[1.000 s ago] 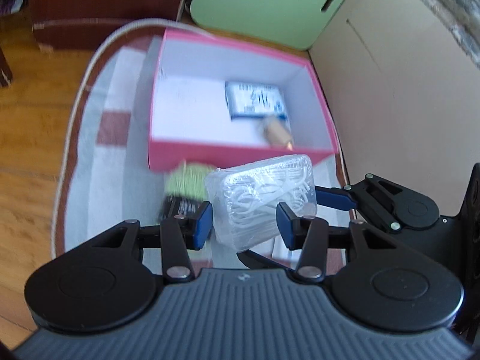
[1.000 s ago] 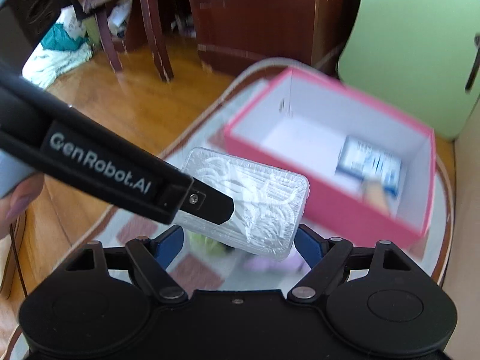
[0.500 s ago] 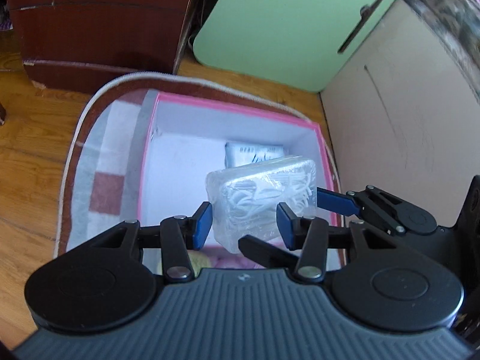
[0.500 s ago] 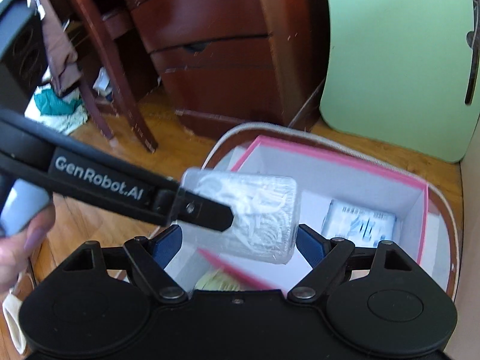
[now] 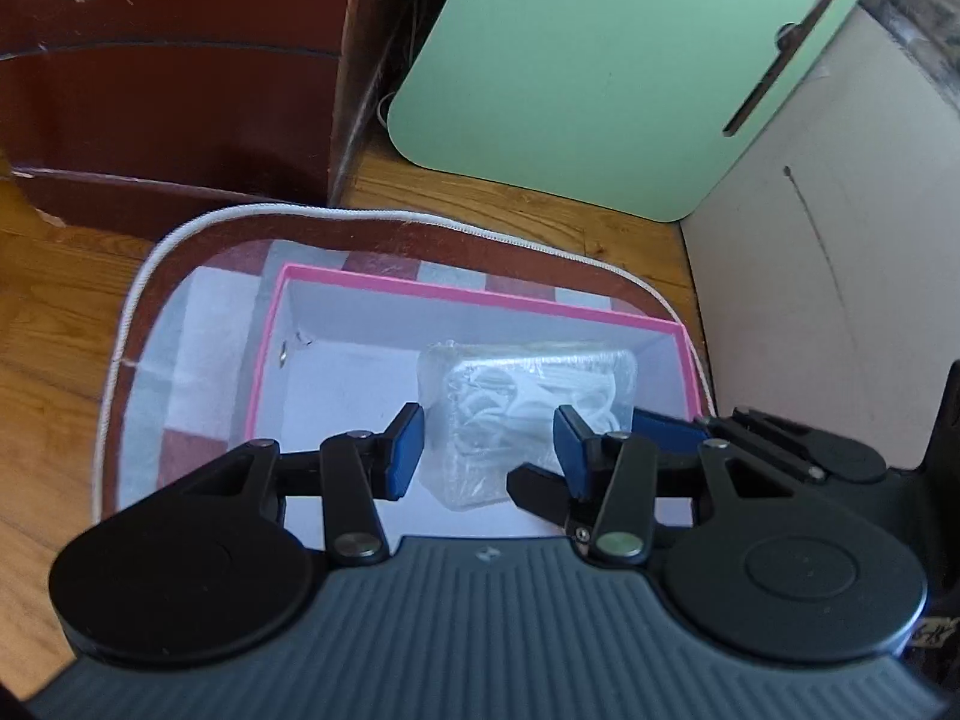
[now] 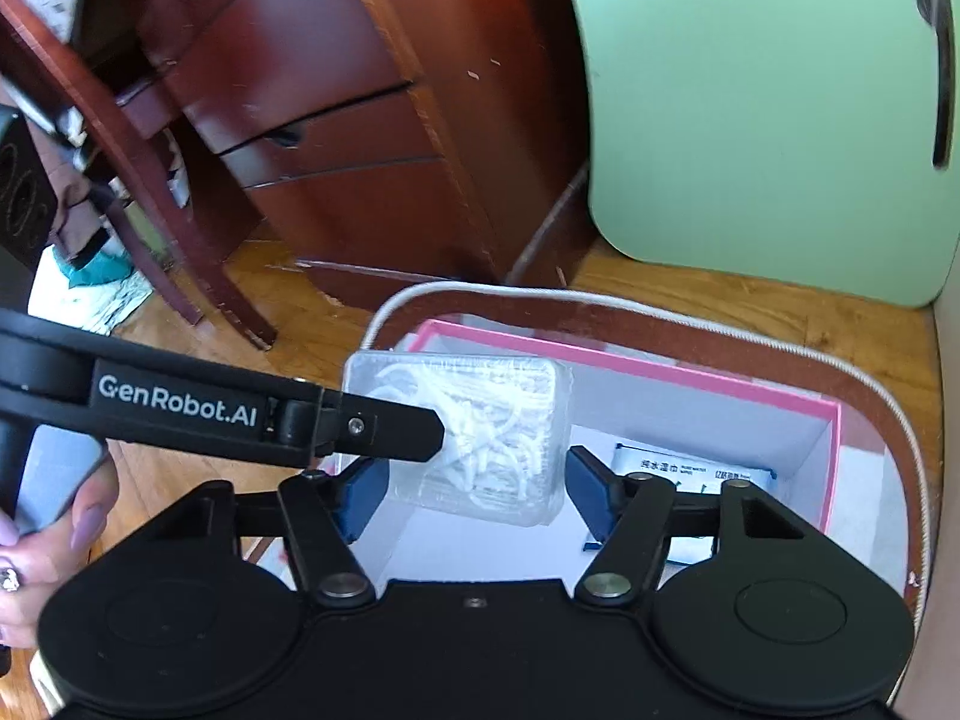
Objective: Organize objects
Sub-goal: 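Carry the cotton-swab box into the pink box with the left gripper, then lower the swab box beside the wipes and open the left gripper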
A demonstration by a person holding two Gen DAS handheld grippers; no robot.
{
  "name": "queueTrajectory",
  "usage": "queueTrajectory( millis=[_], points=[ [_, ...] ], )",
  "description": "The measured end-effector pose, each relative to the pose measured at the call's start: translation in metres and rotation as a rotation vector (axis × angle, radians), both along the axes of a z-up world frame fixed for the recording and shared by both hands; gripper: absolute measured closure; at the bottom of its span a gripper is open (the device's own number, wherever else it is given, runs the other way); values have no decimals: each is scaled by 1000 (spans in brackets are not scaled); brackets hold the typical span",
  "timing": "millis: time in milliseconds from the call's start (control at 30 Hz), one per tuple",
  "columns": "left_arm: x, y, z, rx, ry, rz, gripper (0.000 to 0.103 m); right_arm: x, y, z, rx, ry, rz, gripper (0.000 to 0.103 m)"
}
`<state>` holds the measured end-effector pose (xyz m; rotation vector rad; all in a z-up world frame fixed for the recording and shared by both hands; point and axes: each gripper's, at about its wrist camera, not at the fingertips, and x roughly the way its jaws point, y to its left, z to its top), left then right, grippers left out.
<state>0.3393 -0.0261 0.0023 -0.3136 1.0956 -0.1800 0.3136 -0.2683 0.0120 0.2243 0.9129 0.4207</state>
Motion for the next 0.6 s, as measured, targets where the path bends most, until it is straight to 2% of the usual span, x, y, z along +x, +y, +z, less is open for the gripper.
queueTrajectory(
  millis=[133, 300, 400, 500, 600],
  points=[
    [18, -3, -43, 3, 75, 17, 56, 20, -5, -27, -15, 65, -19, 37],
    [36, -5, -94, 33, 118, 45, 56, 53, 1, -81, -21, 219, -39, 37],
    [44, -2, -111, 21, 141, 56, 56, 69, 5, -101, -40, 262, -45, 38],
    [49, 2, -120, 19, 150, 71, 57, 77, 14, -107, -105, 272, -41, 41],
    [54, 4, -127, 28, 157, 73, 58, 83, 14, -112, -112, 288, -48, 48]
  ],
)
